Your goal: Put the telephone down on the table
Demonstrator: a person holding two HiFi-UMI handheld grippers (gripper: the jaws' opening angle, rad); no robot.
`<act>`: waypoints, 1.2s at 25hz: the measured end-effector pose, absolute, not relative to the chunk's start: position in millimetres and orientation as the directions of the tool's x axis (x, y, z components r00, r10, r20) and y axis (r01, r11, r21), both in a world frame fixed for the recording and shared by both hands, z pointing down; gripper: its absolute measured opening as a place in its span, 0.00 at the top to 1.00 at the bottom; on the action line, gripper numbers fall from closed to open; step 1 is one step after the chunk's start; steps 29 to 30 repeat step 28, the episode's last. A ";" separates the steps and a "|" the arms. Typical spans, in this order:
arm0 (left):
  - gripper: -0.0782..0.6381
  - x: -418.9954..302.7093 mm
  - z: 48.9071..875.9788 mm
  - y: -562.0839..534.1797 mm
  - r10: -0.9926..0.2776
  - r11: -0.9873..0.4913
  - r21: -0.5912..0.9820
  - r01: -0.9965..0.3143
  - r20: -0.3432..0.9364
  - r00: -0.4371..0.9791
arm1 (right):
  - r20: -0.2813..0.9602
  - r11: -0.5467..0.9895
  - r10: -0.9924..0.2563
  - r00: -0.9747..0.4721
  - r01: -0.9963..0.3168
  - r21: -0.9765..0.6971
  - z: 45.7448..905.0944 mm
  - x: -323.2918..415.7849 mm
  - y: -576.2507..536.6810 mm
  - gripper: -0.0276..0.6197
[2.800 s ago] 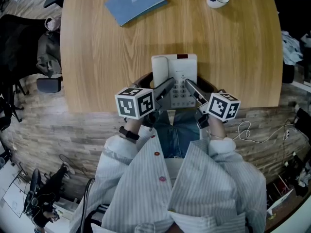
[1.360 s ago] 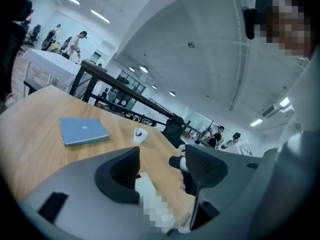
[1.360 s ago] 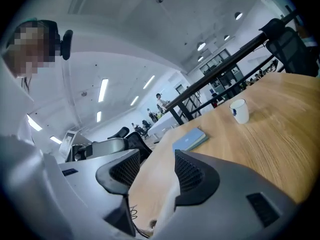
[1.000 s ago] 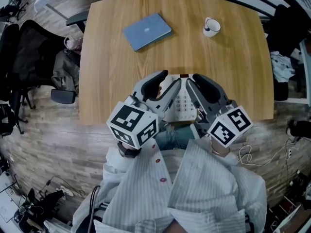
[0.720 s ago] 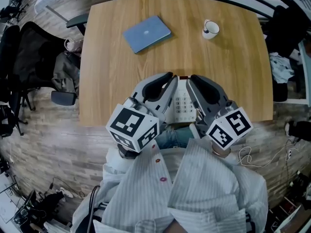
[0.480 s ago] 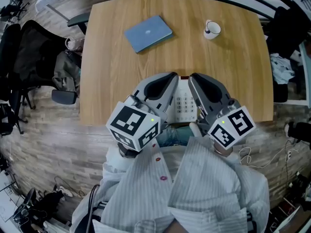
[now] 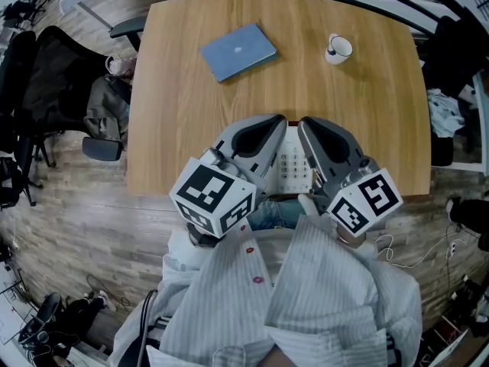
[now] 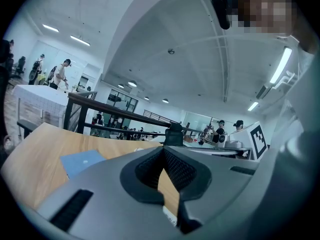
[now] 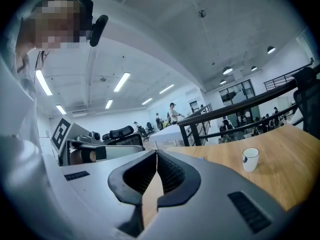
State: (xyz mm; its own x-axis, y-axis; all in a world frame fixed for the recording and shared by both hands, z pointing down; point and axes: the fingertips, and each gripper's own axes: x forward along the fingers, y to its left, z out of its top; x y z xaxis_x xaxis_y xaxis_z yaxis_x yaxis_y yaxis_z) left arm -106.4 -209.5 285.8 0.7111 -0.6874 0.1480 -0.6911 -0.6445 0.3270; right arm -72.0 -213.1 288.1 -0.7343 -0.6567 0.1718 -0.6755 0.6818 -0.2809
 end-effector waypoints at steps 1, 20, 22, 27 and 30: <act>0.88 -106.7 285.3 -209.6 -0.689 -0.643 0.328 -0.692 0.147 0.710 | 0.173 0.681 -0.657 -0.734 -0.676 -0.280 288.6 -72.1 -213.1 0.90; 0.88 -103.0 289.5 -208.3 -0.689 -0.641 0.328 -0.694 0.155 0.708 | 0.180 0.674 -0.653 -0.735 -0.673 -0.305 298.4 -68.0 -209.5 0.91; 0.88 -106.6 287.2 -211.6 -0.697 -0.636 0.321 -0.702 0.154 0.701 | 0.177 0.675 -0.651 -0.738 -0.669 -0.312 298.5 -68.2 -209.4 0.91; 0.88 -116.7 278.9 -219.8 -0.701 -0.646 0.300 -0.702 0.131 0.701 | 0.175 0.681 -0.646 -0.743 -0.665 -0.307 296.2 -69.6 -209.5 0.91; 0.88 -117.5 277.8 -221.0 -0.697 -0.653 0.293 -0.698 0.128 0.706 | 0.175 0.682 -0.646 -0.743 -0.665 -0.305 295.6 -69.7 -209.5 0.91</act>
